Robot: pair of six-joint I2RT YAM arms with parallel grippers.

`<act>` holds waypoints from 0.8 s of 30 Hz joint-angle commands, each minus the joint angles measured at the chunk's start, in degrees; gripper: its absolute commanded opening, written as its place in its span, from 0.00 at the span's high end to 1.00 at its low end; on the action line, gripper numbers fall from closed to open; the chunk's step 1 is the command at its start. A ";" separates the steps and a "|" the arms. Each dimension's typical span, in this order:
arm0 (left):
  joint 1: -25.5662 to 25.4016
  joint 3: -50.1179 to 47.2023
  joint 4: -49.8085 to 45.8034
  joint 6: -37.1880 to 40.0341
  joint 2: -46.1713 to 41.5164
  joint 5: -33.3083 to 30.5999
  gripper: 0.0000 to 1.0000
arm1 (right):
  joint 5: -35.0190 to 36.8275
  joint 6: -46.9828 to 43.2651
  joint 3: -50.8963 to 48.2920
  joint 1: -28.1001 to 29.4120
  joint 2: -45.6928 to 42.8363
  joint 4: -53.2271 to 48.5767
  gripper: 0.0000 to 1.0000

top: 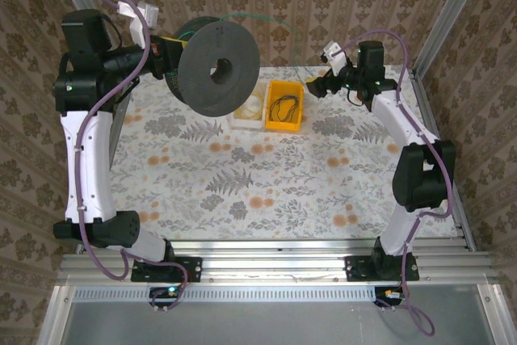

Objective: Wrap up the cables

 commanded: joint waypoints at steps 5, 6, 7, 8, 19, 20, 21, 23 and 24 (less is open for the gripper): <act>-0.12 2.96 4.06 -1.90 -1.33 2.06 1.00 | -2.04 0.82 4.18 1.10 4.10 0.43 0.12; -0.12 2.92 4.14 -1.92 -1.38 2.20 1.00 | -1.42 0.62 4.74 1.09 4.90 0.60 0.13; -0.07 3.06 4.17 -1.92 -1.38 2.16 1.00 | -0.97 0.63 5.61 1.07 5.71 0.59 0.15; -0.12 3.05 4.29 -2.01 -1.41 2.25 1.00 | -0.81 0.45 6.56 1.09 6.52 0.23 0.17; -0.12 4.10 3.97 -2.15 -1.03 2.08 1.00 | -2.18 0.36 9.91 1.01 9.52 -1.15 0.55; -0.12 4.29 3.84 -2.13 -0.83 2.07 1.00 | -2.70 0.43 10.30 1.01 9.68 -1.55 0.58; -0.12 4.60 3.79 -2.13 -0.80 2.07 1.00 | -3.47 0.44 10.53 1.05 9.91 -1.99 0.62; -0.12 4.89 3.83 -2.18 -0.68 2.07 1.00 | -4.78 0.66 10.90 1.08 10.13 -2.53 0.70; -0.07 5.00 3.87 -2.27 -0.61 2.14 1.00 | -5.30 0.72 11.02 1.05 10.17 -2.72 0.75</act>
